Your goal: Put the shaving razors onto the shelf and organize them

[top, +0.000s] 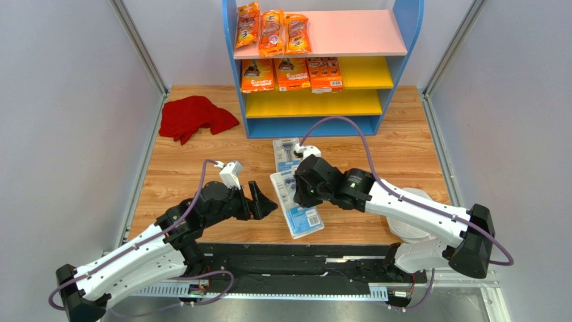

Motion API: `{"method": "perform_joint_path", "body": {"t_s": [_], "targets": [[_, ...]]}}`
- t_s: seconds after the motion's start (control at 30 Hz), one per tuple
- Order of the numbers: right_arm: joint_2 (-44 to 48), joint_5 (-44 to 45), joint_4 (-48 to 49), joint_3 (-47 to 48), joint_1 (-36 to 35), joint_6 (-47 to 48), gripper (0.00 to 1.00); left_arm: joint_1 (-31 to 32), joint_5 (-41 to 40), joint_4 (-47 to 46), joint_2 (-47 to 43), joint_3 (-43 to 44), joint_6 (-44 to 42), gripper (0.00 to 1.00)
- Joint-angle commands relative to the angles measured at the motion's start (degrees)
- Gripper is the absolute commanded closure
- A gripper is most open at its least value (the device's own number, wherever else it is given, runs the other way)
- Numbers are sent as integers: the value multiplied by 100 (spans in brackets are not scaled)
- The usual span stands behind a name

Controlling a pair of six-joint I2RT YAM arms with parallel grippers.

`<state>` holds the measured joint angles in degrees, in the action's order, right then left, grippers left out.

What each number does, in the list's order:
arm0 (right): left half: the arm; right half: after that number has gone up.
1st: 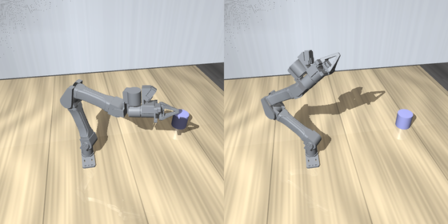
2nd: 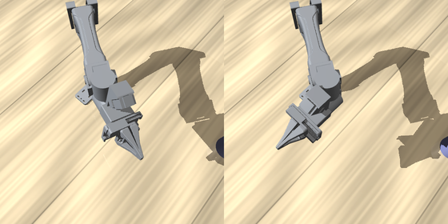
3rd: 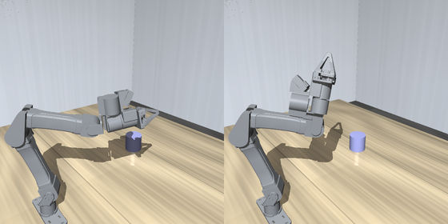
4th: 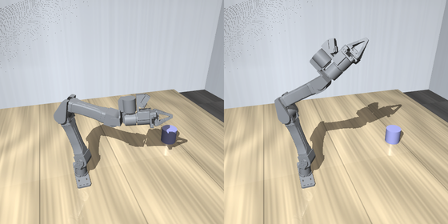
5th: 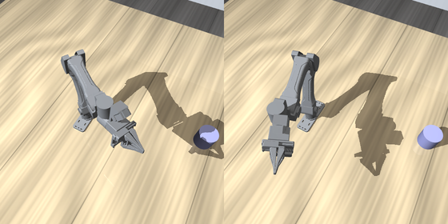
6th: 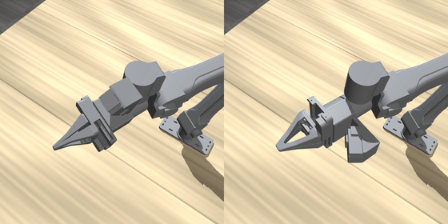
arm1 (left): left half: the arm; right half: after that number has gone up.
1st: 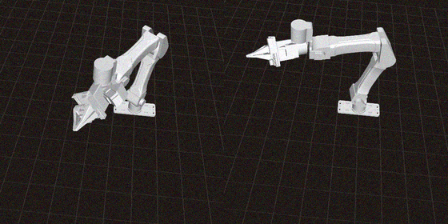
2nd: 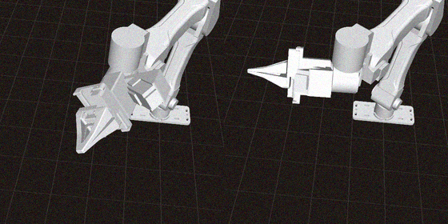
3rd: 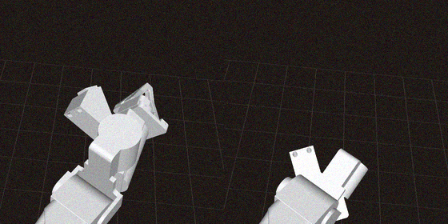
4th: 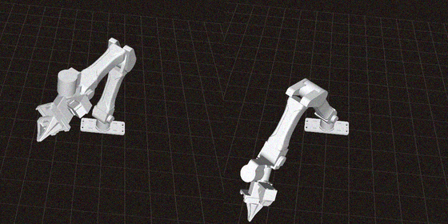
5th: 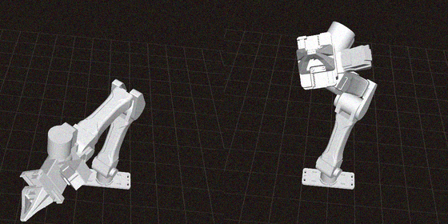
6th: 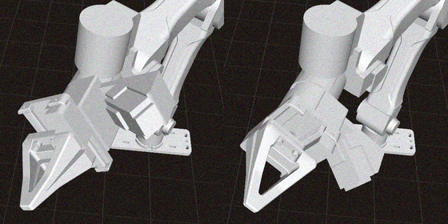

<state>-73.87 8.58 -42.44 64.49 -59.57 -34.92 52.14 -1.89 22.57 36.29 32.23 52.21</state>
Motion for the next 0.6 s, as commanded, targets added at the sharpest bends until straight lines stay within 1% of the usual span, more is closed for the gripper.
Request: {"method": "perform_joint_path", "body": {"t_s": [0.0,0.1,0.17,0.2,0.3,0.33,0.4,0.43,0.5,0.53,0.57], "targets": [[-259,293,69,503,-536,-358,100,16,154,-551,-17,-120,211,4],[-444,381,34,696,-844,-437,100,16,154,-578,-52,-173,237,6],[-576,408,-19,784,-959,-481,100,16,154,-596,-96,-217,246,10],[-611,434,-37,872,-1056,-490,100,16,276,-622,-114,-234,246,12],[-655,408,-28,916,-1135,-525,100,16,356,-701,-175,-296,246,38],[-638,399,-11,942,-1144,-525,100,16,373,-745,-193,-322,238,55],[-612,382,-2,969,-1162,-507,100,16,444,-789,-202,-349,229,70],[-585,329,16,960,-1162,-481,100,16,461,-832,-219,-375,229,84],[-550,294,25,978,-1162,-455,100,16,505,-903,-219,-401,272,98],[-541,285,-1,995,-1162,-446,100,16,505,-921,-219,-410,281,100],[-515,293,-19,995,-1162,-446,95,16,497,-929,-219,-419,308,100]]}}
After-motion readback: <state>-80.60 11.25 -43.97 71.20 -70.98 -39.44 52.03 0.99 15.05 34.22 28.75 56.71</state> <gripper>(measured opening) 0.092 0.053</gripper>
